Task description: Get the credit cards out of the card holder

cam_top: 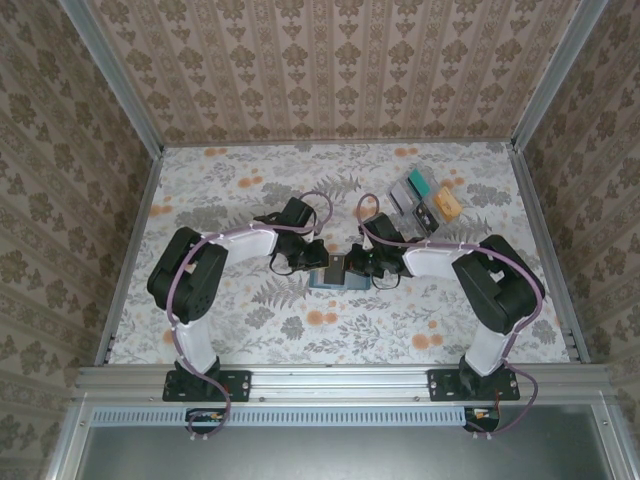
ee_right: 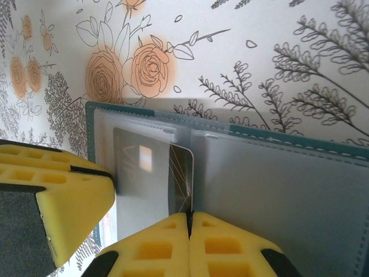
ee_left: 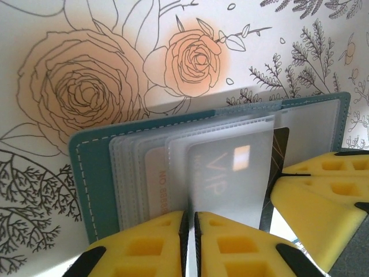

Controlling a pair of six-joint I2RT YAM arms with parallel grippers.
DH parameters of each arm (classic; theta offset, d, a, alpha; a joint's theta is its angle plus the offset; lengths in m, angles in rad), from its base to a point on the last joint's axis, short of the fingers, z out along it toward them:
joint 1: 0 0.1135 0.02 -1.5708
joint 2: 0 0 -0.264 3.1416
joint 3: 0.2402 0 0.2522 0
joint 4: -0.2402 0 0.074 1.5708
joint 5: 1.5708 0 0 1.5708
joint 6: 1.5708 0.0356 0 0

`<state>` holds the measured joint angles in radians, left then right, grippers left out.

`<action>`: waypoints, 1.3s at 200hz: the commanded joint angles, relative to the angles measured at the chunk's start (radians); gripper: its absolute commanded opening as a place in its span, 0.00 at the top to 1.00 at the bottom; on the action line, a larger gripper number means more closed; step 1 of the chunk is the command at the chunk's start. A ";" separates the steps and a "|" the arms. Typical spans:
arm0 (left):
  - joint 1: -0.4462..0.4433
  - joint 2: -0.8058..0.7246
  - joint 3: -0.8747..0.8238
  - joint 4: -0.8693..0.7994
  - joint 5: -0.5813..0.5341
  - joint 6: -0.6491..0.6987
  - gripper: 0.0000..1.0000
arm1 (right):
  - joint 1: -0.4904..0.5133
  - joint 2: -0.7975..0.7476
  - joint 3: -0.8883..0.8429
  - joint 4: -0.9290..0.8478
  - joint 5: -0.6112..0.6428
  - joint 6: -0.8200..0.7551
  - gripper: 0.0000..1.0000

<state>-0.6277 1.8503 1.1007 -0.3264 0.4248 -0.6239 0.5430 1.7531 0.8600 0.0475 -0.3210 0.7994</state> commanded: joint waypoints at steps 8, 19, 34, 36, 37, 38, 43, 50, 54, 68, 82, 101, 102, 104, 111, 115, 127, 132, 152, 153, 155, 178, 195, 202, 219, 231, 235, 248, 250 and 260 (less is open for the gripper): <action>0.002 0.022 -0.006 -0.060 -0.034 0.027 0.84 | -0.011 -0.029 -0.033 0.004 0.043 0.004 0.91; 0.002 0.028 -0.007 -0.057 -0.031 0.027 0.84 | -0.012 -0.028 -0.036 0.017 0.033 0.010 0.89; 0.002 0.032 -0.006 -0.052 -0.024 0.027 0.84 | -0.012 -0.018 -0.031 0.027 0.000 0.015 0.82; 0.002 0.033 -0.008 -0.052 -0.023 0.026 0.84 | -0.012 -0.017 -0.030 0.029 -0.005 0.016 0.80; 0.002 0.033 -0.008 -0.051 -0.023 0.026 0.84 | -0.012 -0.017 -0.030 0.029 -0.009 0.016 0.80; 0.002 0.033 -0.008 -0.051 -0.023 0.026 0.84 | -0.012 -0.014 -0.029 0.029 -0.011 0.016 0.79; 0.002 0.033 -0.009 -0.048 -0.021 0.025 0.84 | -0.011 -0.011 -0.027 0.033 -0.024 0.018 0.76; 0.002 0.035 -0.009 -0.047 -0.021 0.025 0.84 | -0.013 -0.004 -0.023 0.036 -0.040 0.021 0.74; 0.002 0.035 -0.008 -0.047 -0.020 0.025 0.84 | -0.012 0.001 -0.023 0.040 -0.048 0.026 0.73; 0.002 0.036 -0.009 -0.046 -0.020 0.023 0.84 | -0.012 0.010 -0.022 0.055 -0.061 0.037 0.71; 0.002 0.038 -0.010 -0.043 -0.018 0.022 0.84 | -0.012 0.020 -0.021 0.062 -0.067 0.043 0.71; 0.002 0.039 -0.012 -0.042 -0.017 0.020 0.84 | -0.012 0.029 -0.019 0.077 -0.080 0.049 0.74; 0.002 0.039 -0.013 -0.041 -0.017 0.020 0.84 | -0.012 0.028 -0.019 0.078 -0.081 0.050 0.74; 0.002 0.039 -0.014 -0.041 -0.017 0.020 0.84 | -0.012 0.030 -0.019 0.079 -0.083 0.050 0.74; 0.002 0.040 -0.015 -0.040 -0.017 0.020 0.84 | -0.012 0.031 -0.019 0.084 -0.087 0.052 0.75; 0.002 0.040 -0.015 -0.041 -0.017 0.020 0.84 | -0.012 0.031 -0.019 0.085 -0.087 0.053 0.75; 0.002 0.040 -0.017 -0.041 -0.017 0.018 0.84 | -0.012 0.032 -0.018 0.086 -0.087 0.054 0.77; 0.002 0.040 -0.016 -0.042 -0.016 0.018 0.84 | -0.013 0.032 -0.019 0.086 -0.086 0.053 0.77; 0.002 0.036 -0.018 -0.039 -0.017 0.017 0.84 | -0.016 0.025 -0.024 0.082 -0.072 0.057 0.84; 0.002 0.035 -0.019 -0.040 -0.017 0.017 0.84 | -0.016 0.024 -0.025 0.082 -0.071 0.057 0.85; 0.003 0.035 -0.018 -0.040 -0.018 0.018 0.84 | -0.017 0.022 -0.025 0.080 -0.068 0.056 0.86; 0.005 0.026 -0.021 -0.039 -0.021 0.015 0.84 | -0.028 -0.019 -0.049 0.061 -0.021 0.058 0.97; 0.005 0.020 -0.024 -0.044 -0.014 0.019 0.83 | -0.038 -0.075 -0.081 0.039 0.022 0.054 1.00; 0.006 0.016 -0.028 -0.046 -0.012 0.021 0.82 | -0.042 -0.105 -0.100 0.037 0.037 0.051 1.00; 0.009 0.003 -0.035 -0.047 -0.012 0.020 0.81 | -0.044 -0.183 -0.144 0.036 0.065 0.040 1.00; 0.011 -0.009 -0.035 -0.040 -0.006 0.014 0.79 | -0.046 -0.244 -0.164 0.028 0.086 0.021 1.00; 0.011 -0.013 -0.032 -0.037 -0.001 0.013 0.78 | -0.045 -0.262 -0.170 0.025 0.092 0.012 1.00; 0.012 -0.042 -0.026 -0.017 0.015 0.006 0.74 | -0.050 -0.321 -0.180 0.020 0.098 -0.018 1.00; 0.013 -0.047 -0.024 -0.015 0.019 0.005 0.73 | -0.051 -0.330 -0.182 0.018 0.097 -0.023 1.00; 0.015 -0.076 -0.013 -0.004 0.033 0.001 0.69 | -0.053 -0.382 -0.182 0.012 0.089 -0.045 1.00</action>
<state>-0.6266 1.8374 1.0950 -0.3164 0.4423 -0.6235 0.4995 1.4746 0.6918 0.0982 -0.2745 0.8200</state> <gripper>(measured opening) 0.272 0.064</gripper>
